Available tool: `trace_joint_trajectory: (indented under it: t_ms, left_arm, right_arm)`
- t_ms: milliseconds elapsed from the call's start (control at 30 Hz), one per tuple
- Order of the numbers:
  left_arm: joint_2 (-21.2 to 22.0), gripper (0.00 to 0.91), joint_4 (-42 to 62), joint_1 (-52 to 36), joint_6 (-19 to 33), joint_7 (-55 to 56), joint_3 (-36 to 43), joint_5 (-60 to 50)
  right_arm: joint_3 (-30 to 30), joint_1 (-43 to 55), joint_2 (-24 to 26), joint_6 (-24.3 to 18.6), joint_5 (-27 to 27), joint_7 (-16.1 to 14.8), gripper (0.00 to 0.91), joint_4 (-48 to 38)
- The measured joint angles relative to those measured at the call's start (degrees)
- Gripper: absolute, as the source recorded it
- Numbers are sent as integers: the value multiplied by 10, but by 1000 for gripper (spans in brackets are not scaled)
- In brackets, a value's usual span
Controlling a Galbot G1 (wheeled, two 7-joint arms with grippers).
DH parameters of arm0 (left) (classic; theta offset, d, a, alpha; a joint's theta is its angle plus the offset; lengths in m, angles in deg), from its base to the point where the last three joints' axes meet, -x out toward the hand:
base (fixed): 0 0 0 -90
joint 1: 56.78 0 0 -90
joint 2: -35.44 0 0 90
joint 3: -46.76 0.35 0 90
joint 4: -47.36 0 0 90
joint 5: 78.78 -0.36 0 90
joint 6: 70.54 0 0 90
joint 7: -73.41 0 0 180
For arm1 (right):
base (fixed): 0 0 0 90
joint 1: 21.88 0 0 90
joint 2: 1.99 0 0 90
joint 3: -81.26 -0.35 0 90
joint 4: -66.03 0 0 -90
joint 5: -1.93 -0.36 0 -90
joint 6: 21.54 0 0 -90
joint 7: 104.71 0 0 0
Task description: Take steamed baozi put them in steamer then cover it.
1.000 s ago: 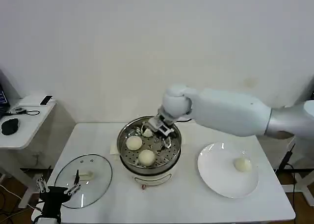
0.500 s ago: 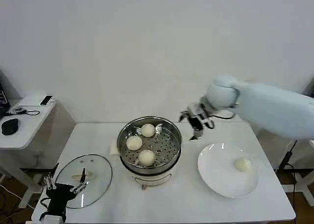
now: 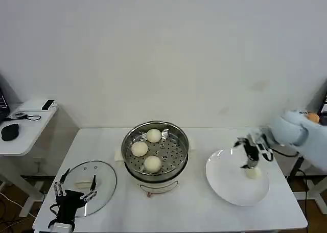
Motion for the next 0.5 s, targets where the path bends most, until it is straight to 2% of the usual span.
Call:
trace_joint_trajectory:
  t_ms: [233, 500]
  left_arm:
    - [1, 907, 1, 5, 1, 0, -2, -1]
    - [8, 907, -4, 15, 1, 1, -10, -1]
  right_arm:
    - [-107, -115, 14, -8, 47, 5, 907, -37]
    - [-161, -174, -12, -15, 85, 8, 907, -84]
